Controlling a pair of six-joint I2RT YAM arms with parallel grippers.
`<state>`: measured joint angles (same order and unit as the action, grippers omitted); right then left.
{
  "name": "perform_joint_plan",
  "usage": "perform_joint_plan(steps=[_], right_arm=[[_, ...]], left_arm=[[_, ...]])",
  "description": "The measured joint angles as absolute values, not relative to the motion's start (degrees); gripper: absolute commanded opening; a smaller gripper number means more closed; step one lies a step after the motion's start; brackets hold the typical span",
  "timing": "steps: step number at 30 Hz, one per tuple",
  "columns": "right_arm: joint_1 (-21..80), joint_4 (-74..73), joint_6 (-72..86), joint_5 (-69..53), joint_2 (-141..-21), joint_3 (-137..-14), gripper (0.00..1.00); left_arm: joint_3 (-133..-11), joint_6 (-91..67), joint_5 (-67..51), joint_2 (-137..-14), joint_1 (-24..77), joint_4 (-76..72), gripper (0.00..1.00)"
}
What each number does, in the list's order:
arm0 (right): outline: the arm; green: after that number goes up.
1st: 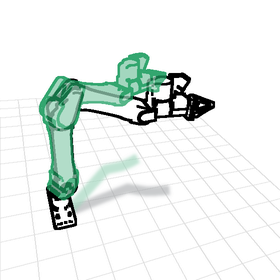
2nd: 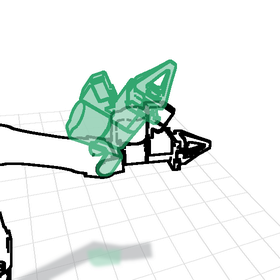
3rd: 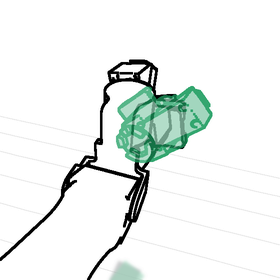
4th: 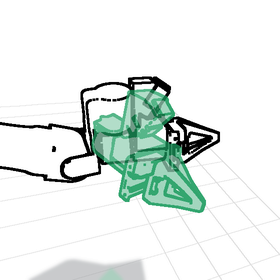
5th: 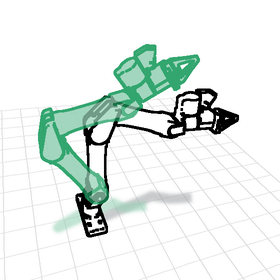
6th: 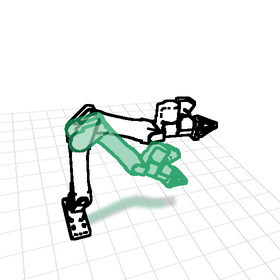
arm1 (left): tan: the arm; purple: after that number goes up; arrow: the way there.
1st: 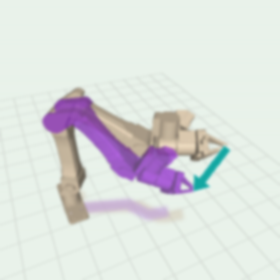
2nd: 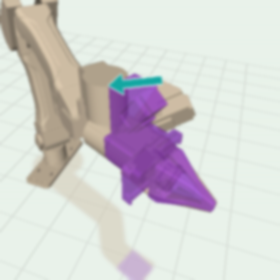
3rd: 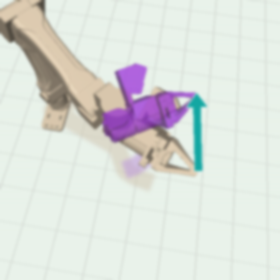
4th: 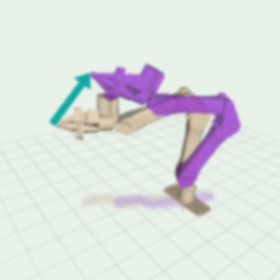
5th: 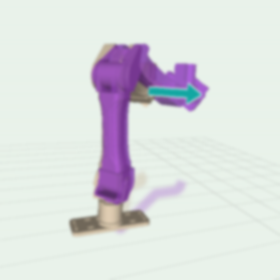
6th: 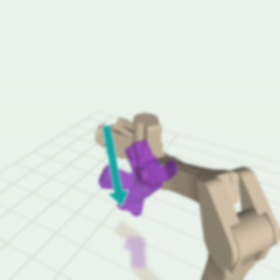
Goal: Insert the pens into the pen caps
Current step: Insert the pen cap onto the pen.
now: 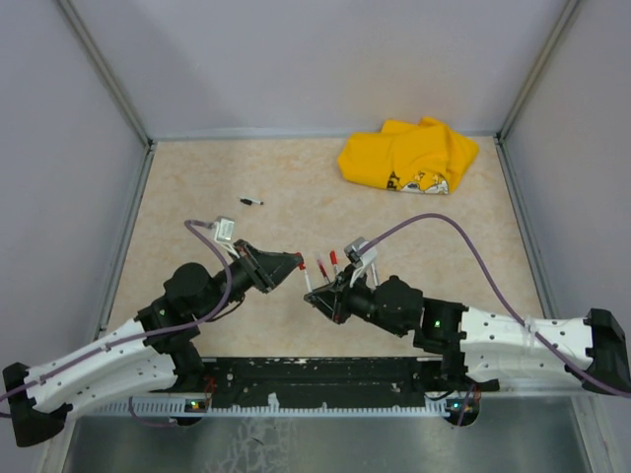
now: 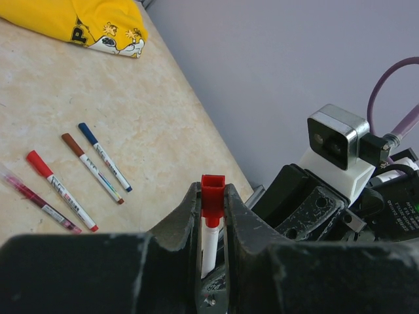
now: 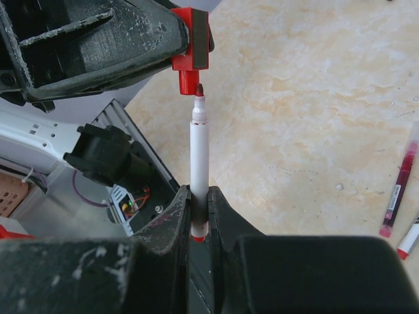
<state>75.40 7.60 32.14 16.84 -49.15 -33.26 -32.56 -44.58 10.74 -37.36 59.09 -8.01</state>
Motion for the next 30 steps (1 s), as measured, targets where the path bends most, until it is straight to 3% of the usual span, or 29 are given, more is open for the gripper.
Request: perform_joint_plan(steps=[30], right_arm=[[75.4,9.6,31.4,14.1,-49.9,-32.9,0.00]], left_arm=[[-32.4,-46.5,12.0,-35.4,59.0,-8.6,0.05]])
